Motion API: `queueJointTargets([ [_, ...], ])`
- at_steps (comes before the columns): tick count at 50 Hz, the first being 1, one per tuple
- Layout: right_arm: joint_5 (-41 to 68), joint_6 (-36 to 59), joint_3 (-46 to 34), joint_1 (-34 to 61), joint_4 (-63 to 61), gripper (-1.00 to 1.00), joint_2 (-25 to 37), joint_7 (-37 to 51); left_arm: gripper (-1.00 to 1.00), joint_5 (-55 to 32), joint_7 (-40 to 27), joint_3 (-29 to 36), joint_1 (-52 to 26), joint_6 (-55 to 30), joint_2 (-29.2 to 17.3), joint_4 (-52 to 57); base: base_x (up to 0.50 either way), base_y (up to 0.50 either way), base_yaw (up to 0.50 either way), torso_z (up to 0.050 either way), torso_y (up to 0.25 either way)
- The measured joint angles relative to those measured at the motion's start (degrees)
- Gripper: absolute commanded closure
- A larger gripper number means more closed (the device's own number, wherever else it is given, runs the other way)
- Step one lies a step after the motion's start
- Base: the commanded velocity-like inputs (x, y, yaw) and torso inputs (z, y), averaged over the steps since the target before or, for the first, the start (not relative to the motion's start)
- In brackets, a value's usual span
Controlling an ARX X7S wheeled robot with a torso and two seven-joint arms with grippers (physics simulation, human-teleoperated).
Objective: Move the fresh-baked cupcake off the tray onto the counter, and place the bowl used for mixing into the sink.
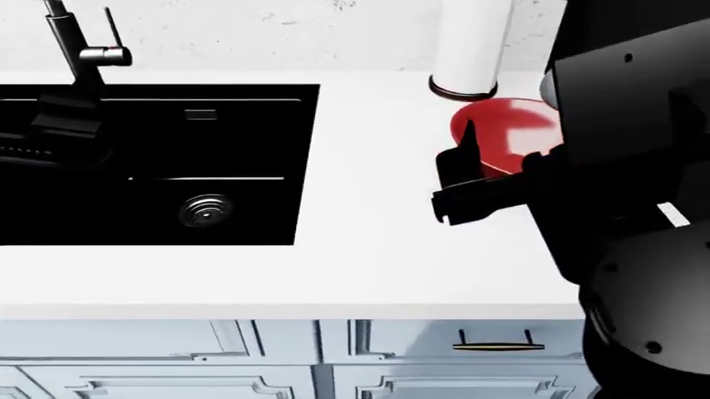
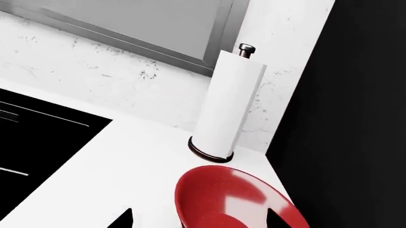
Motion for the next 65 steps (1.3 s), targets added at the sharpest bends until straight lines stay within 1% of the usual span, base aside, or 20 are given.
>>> queueJointTargets([
  [3, 0.59, -0.12, -0.54, 0.81, 0.03, -1.0, 0.12, 0.31, -1.0, 0.02, 0.01, 0.09, 0.06, 0.12, -0.09, 0.04, 0.0, 0.2, 0.0, 0.0, 0.0],
  [16, 1.97, -1.0, -2.89, 3.69, 0.07, -1.0, 1.01, 1.19, -1.0, 0.02, 0.34, 0.28, 0.18, 0.68, -0.43, 0.1, 0.0, 0.49, 0.0, 0.0, 0.0],
  [23, 2.65, -2.02, -4.17, 4.4, 0.04, -1.0, 2.1, 1.67, -1.0, 0.01, 0.32, 0.69, -0.15, 0.87, -0.6, 0.01, 0.0, 0.0, 0.0, 0.0, 0.0],
  [27, 4.69, -4.44, -9.87, 9.03, 0.01, -1.0, 4.45, 2.18, -1.0, -0.44, -0.1, 1.74, -1.27, 0.84, -0.54, -0.21, 0.0, 0.0, 0.0, 0.0, 0.0],
  [35, 11.21, -12.2, -28.63, 27.52, -1.04, -1.0, 9.62, 2.64, -1.0, -1.1, -0.69, 3.52, -3.16, 0.82, -0.34, -0.51, 0.02, 0.0, 0.0, 0.0, 0.0],
  [41, 14.17, -16.05, -37.17, 36.8, -1.4, -1.0, 11.56, 2.43, -1.0, -1.85, -1.26, 4.71, -4.83, 0.93, -0.41, -0.74, 0.42, 0.0, 0.0, 0.0, 0.0],
  [52, 17.11, -18.96, -45.69, 45.95, -1.68, -1.0, 14.09, 2.34, -1.0, -2.7, -1.66, 6.01, -6.75, 1.16, -0.7, -1.1, 0.48, 0.0, 0.0, 0.0, 0.001],
  [58, 17.03, -20.38, -48.35, 47.47, -2.33, -1.0, 15.62, 1.86, -1.0, -3.43, -2.08, 7.0, -8.07, 1.18, -0.97, -1.41, 0.49, 0.0, 0.0, 0.0, 0.002],
  [65, 15.85, -22.47, -50.12, 47.15, -3.47, -1.0, 17.54, 0.73, -1.0, -4.1, -2.5, 8.03, -9.07, 1.26, -1.25, -1.59, 0.49, 0.0, 0.0, 0.0, 0.001],
])
